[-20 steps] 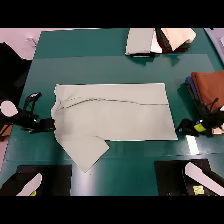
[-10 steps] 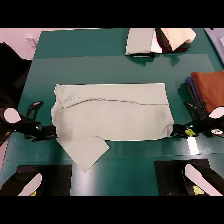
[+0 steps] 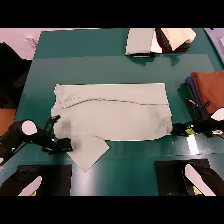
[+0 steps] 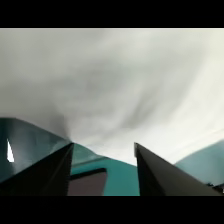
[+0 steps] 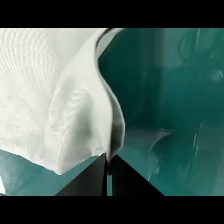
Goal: Fold the shirts.
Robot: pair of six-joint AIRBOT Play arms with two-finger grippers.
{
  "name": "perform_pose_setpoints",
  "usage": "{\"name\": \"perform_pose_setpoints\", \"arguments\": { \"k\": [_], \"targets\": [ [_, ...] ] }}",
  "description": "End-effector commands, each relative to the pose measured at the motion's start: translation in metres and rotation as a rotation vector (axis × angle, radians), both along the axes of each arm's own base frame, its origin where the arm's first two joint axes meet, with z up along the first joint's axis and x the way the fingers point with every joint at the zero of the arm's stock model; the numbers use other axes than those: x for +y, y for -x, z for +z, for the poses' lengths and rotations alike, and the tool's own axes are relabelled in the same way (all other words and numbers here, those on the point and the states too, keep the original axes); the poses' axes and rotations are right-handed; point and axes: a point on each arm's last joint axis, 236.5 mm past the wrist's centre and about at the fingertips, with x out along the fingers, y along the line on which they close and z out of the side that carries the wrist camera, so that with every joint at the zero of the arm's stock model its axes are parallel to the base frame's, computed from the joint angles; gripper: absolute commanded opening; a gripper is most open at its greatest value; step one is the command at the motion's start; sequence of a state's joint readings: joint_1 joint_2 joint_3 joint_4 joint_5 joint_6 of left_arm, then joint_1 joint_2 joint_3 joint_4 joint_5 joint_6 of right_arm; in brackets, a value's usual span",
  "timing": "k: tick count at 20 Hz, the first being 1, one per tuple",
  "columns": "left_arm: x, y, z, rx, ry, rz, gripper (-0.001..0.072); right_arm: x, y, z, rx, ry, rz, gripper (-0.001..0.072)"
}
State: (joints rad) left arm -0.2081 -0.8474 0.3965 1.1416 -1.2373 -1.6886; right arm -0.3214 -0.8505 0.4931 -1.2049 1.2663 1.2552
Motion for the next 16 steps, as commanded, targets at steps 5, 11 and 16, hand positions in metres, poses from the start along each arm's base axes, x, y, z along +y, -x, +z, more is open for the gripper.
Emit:
{"name": "perform_pose_setpoints", "arguments": {
  "k": [5,11,16],
  "targets": [
    [-0.014,-0.016,0.002,-0.071,0.018,0.012,0.0021,0.000,-0.001,0.008,-0.002,-0.002,0.012,0.0020],
    [-0.009,-0.020,0.040,-0.138,0.007,-0.051,0.0019,0.002,0.005,0.033,0.012,-0.009,0.055,0.0019],
    [-0.005,0.004,0.087,-0.226,0.040,-0.063,0.0022,-0.023,0.027,0.050,-0.028,0.151,0.062,0.0019]
  ]
}}
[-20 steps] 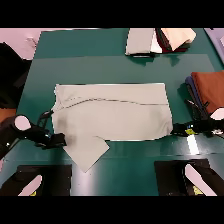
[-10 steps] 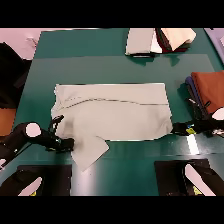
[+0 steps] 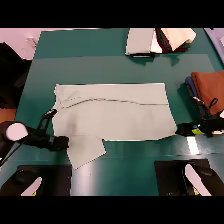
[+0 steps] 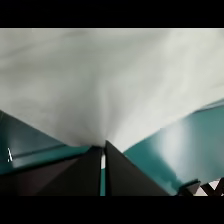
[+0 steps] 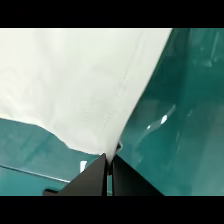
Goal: Fold the shirts.
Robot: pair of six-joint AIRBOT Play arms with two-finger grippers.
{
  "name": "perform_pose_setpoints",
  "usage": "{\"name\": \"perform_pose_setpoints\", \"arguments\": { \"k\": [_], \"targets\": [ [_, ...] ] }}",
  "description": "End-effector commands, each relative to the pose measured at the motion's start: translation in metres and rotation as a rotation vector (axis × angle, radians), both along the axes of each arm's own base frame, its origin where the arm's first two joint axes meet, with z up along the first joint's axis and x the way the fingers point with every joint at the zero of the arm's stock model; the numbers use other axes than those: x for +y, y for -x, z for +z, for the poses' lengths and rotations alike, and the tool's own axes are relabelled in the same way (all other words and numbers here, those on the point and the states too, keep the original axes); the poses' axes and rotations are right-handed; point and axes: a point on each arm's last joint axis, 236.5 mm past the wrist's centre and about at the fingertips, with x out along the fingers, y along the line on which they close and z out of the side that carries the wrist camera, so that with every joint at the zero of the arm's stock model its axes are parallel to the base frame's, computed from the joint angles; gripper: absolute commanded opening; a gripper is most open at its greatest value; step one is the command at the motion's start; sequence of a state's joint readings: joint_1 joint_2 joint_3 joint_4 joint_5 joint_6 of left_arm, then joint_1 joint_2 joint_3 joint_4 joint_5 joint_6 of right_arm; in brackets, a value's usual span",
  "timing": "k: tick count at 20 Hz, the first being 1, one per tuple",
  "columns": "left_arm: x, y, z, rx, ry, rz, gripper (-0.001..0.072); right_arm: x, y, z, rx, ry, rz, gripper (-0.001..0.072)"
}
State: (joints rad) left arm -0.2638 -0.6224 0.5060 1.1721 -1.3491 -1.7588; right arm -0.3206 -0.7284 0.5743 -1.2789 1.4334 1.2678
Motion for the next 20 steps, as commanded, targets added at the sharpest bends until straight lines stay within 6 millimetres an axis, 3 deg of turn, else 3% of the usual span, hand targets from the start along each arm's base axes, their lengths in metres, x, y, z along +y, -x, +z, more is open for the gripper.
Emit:
{"name": "perform_pose_setpoints", "arguments": {
  "k": [1,5,8,11,15,18,20],
  "targets": [
    [0.003,0.011,0.030,-0.056,0.012,-0.026,0.0021,-0.018,0.008,0.018,-0.042,0.102,-0.007,0.0019],
    [0.010,-0.048,0.059,-0.260,-0.030,0.023,0.0021,-0.027,-0.028,0.045,-0.107,0.112,-0.013,0.0018],
    [0.026,-0.108,0.072,-0.400,-0.129,0.056,0.0021,-0.041,-0.072,0.057,-0.144,0.123,-0.028,0.0018],
    [0.038,-0.172,0.077,-0.503,-0.230,0.063,0.0022,-0.038,-0.120,0.062,-0.171,0.049,-0.047,0.0018],
    [0.035,-0.242,0.067,-0.542,-0.299,0.048,0.0021,-0.032,-0.181,0.061,-0.203,-0.017,-0.042,0.0018],
    [0.035,-0.277,0.041,-0.491,-0.318,0.057,0.0022,-0.019,-0.214,0.048,-0.175,-0.034,-0.006,0.0018],
    [0.046,-0.297,0.031,-0.473,-0.311,0.129,0.0022,-0.009,-0.235,0.039,-0.163,-0.041,0.014,0.0018]
  ]
}}
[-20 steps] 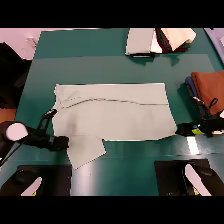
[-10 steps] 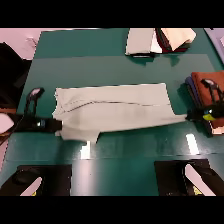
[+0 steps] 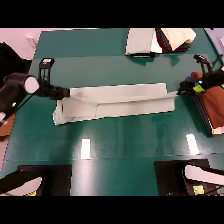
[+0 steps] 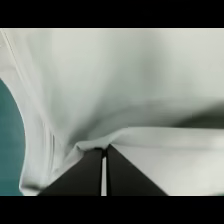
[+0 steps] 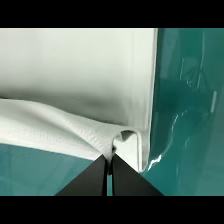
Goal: Fold the shirts.
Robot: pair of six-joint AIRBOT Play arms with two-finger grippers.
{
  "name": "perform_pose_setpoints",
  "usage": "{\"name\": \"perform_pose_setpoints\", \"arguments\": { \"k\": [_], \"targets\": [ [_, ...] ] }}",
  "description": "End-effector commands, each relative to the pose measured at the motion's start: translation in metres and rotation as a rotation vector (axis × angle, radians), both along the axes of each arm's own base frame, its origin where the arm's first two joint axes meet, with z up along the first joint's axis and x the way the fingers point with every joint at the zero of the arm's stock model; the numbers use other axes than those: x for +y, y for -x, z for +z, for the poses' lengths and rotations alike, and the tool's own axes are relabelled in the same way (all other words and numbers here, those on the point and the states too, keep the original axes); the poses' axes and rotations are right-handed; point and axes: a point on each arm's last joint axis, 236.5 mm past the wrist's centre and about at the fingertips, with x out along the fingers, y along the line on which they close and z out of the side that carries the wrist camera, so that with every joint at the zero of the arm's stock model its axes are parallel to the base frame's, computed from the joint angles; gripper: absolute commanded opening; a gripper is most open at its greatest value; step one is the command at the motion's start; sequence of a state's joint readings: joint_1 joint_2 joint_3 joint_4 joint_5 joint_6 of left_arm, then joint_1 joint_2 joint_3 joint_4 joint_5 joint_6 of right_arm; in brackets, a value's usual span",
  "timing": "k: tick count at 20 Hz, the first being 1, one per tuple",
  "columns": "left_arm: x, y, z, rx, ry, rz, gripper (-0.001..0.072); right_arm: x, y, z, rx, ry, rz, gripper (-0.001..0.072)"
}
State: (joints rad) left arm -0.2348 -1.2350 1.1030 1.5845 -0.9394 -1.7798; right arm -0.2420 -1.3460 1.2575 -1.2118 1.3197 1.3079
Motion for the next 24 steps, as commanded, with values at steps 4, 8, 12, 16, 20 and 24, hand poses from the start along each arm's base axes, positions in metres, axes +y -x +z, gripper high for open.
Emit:
{"name": "perform_pose_setpoints", "arguments": {
  "k": [4,8,12,16,20,24],
  "targets": [
    [0.014,-0.062,-0.013,-0.089,0.051,0.088,0.0022,0.029,-0.065,-0.031,0.037,-0.030,0.056,0.0019],
    [0.013,-0.070,-0.005,-0.124,0.060,0.089,0.0201,0.032,-0.087,-0.037,0.029,-0.031,0.071,0.0259],
    [0.013,-0.068,0.017,-0.095,0.055,0.087,0.0497,0.017,-0.086,-0.022,0.020,-0.107,0.068,0.0459],
    [-0.001,-0.060,0.018,-0.053,0.118,0.092,0.0028,-0.011,-0.042,-0.059,0.163,-0.240,-0.016,0.0459],
    [-0.039,-0.067,0.030,-0.111,0.193,0.043,0.0022,-0.004,-0.029,-0.091,0.174,-0.371,-0.114,0.0458],
    [-0.093,-0.071,0.039,-0.194,0.228,-0.053,0.0022,0.029,-0.034,-0.106,0.141,-0.404,-0.098,0.0444]
  ]
}}
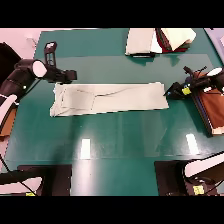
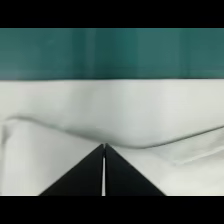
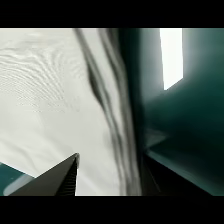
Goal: Fold the shirts.
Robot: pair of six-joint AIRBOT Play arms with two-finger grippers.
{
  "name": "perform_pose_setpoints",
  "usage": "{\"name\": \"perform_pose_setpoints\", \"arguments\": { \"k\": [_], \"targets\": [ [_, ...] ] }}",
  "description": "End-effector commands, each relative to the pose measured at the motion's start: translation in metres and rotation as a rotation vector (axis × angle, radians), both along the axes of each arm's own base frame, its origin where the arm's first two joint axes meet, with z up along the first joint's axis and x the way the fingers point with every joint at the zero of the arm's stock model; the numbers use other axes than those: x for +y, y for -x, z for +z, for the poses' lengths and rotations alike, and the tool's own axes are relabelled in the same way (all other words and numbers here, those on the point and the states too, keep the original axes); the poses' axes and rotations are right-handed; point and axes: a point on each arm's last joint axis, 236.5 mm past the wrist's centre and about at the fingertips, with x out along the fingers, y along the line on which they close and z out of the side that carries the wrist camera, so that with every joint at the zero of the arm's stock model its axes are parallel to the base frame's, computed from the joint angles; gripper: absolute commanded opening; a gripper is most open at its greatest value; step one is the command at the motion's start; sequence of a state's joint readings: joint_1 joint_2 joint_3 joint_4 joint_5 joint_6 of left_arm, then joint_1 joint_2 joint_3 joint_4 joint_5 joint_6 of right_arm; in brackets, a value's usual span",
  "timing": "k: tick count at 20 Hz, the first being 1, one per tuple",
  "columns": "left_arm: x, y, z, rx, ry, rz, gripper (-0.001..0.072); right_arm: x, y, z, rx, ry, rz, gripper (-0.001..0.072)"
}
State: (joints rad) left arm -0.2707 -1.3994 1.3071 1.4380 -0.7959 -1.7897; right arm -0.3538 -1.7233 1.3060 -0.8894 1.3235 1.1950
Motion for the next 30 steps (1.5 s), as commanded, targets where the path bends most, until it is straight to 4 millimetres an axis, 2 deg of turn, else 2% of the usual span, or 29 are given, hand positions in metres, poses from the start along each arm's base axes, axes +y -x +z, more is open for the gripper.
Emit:
{"name": "perform_pose_setpoints", "arguments": {
  "k": [1,4,5,7,10,12,14,17,19,21,24,26,28,30],
  "targets": [
    [-0.047,-0.001,0.004,-0.054,0.045,-0.064,0.0022,0.024,-0.007,-0.012,-0.048,-0.016,0.009,0.0375],
    [-0.087,0.008,-0.023,-0.003,0.085,-0.112,0.0021,0.035,-0.021,0.005,-0.112,0.005,0.079,0.0076],
    [-0.101,0.009,-0.030,0.009,0.108,-0.123,0.0021,0.036,-0.026,0.017,-0.130,-0.003,0.095,0.0031],
    [-0.127,0.006,-0.041,0.030,0.129,-0.151,0.0020,0.046,-0.034,0.053,-0.170,-0.059,0.139,0.0020],
    [-0.168,0.002,-0.060,0.058,0.104,-0.243,0.0020,0.069,-0.053,0.131,-0.289,-0.183,0.147,0.0019],
    [-0.190,0.005,-0.077,0.093,0.082,-0.293,0.0020,0.083,-0.062,0.178,-0.400,-0.175,0.172,0.0018],
    [-0.203,0.007,-0.095,0.132,0.078,-0.312,0.0020,0.106,-0.062,0.219,-0.498,-0.154,0.233,0.0018],
    [-0.219,0.012,-0.109,0.156,0.120,-0.346,0.0020,0.147,-0.058,0.265,-0.599,-0.148,0.310,0.0018],
    [-0.219,0.016,-0.118,0.182,0.115,-0.355,0.0021,0.174,-0.052,0.285,-0.650,-0.154,0.363,0.0018],
    [-0.218,0.015,-0.117,0.175,0.112,-0.355,0.0021,0.197,-0.045,0.296,-0.677,-0.165,0.404,0.0018],
    [-0.217,0.014,-0.118,0.172,0.103,-0.357,0.0021,0.227,-0.035,0.303,-0.691,-0.189,0.451,0.0018],
    [-0.208,0.010,-0.115,0.177,0.104,-0.344,0.0021,0.245,-0.028,0.303,-0.696,-0.203,0.478,0.0019],
    [-0.185,-0.003,-0.094,0.165,0.111,-0.309,0.0021,0.261,-0.026,0.305,-0.713,-0.214,0.490,0.0019],
    [-0.143,-0.025,-0.052,0.102,0.111,-0.249,0.0021,0.281,-0.023,0.306,-0.726,-0.230,0.503,0.0018]
  ]
}}
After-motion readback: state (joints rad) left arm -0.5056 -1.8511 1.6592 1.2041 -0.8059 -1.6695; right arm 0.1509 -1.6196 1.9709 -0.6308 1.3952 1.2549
